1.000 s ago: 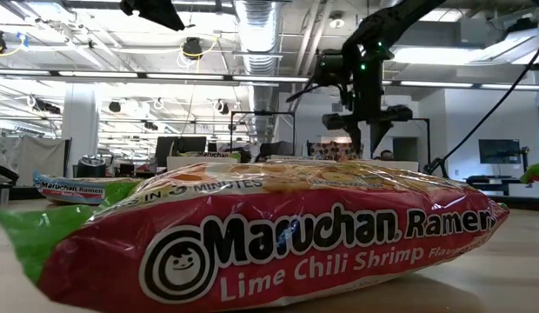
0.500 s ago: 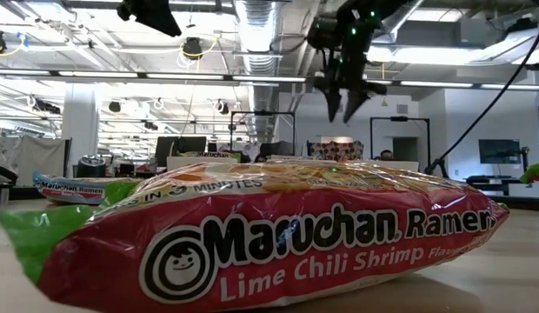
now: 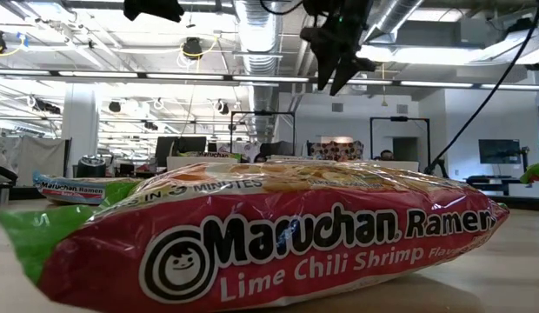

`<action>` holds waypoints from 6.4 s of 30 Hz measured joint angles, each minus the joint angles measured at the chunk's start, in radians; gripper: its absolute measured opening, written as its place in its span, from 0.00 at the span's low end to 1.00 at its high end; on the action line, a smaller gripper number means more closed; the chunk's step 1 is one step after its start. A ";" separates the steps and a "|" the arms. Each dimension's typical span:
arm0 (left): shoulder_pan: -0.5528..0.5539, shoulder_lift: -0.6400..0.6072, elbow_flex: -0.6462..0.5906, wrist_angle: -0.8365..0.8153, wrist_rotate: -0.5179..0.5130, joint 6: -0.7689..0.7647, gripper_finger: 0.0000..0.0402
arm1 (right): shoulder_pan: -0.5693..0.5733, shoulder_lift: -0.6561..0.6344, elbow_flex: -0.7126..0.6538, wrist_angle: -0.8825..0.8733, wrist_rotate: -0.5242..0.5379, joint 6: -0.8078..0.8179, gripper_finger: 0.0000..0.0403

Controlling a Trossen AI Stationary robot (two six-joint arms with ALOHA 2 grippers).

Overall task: Sort Maruchan noodles
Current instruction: Put the blue noodle pack into the middle white bin

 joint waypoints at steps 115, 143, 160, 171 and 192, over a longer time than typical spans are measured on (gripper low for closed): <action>0.108 0.325 -0.727 0.074 0.290 -0.241 0.04 | 0.334 -0.345 0.001 -0.190 0.257 0.004 0.36; -0.184 0.287 -0.423 0.143 0.346 -0.389 0.00 | 0.320 -0.345 0.001 -0.178 0.244 -0.037 0.34; -0.193 0.302 -0.225 0.294 0.213 -0.318 0.00 | 0.181 -0.379 0.002 -0.025 0.044 -0.146 0.34; -0.193 0.301 -0.180 0.326 0.203 -0.266 0.00 | 0.145 -0.362 0.002 0.074 -0.009 -0.205 0.38; -0.188 0.340 -0.180 0.172 0.214 -0.189 0.23 | 0.153 -0.336 0.001 0.088 -0.007 -0.172 0.47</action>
